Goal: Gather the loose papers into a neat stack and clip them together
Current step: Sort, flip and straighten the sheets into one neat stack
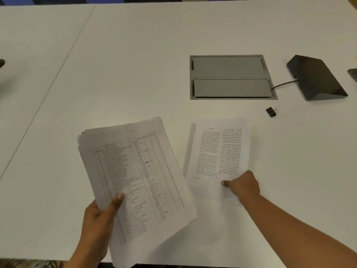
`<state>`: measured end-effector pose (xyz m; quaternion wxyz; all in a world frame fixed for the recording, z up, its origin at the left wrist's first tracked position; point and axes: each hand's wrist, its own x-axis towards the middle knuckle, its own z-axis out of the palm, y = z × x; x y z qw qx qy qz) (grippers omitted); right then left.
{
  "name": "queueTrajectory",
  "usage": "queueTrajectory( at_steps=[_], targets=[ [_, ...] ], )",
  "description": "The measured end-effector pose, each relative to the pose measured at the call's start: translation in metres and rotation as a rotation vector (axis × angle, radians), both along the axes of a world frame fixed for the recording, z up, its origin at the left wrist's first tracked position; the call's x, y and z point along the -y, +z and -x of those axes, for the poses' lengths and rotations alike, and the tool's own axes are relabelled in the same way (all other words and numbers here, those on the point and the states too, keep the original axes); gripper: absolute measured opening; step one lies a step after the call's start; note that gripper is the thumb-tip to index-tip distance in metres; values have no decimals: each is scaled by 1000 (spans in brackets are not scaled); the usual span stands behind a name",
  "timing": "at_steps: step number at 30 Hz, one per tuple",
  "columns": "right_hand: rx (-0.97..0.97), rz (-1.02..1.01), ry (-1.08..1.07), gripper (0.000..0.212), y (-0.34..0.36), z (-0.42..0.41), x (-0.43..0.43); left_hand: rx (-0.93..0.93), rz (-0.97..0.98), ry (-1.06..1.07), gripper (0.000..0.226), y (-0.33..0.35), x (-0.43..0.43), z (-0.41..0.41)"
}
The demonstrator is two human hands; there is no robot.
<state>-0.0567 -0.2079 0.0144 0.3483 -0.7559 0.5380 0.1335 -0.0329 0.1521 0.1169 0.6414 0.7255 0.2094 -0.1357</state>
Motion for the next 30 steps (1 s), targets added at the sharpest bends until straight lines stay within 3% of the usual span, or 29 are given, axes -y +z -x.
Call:
queueTrajectory(
  at_steps=[4, 10, 18, 21, 24, 28, 30],
  targets=[
    [113, 46, 64, 36, -5, 11, 16, -10, -20, 10, 21, 0, -1, -3],
    [425, -115, 22, 21, 16, 38, 47, 17, -47, -6, 18, 7, -1, -13],
    [650, -343, -65, 30, 69, 75, 71, 62, -95, 24, 28, 8, -5, -32],
    [701, -450, -78, 61, 84, 84, 69, 44, -71, -17, 16, 6, 7, -32],
    [770, -550, -49, 72, 101, 84, 58, 24, -14, -64, 7, 4, 31, -28],
    [768, -636, 45, 38, 122, 71, 32, -14, 105, -113, 17, 14, 70, -16],
    [737, -606, 89, 34, 127, 64, 21, -52, 173, -120, 27, 22, 86, -11]
  ],
)
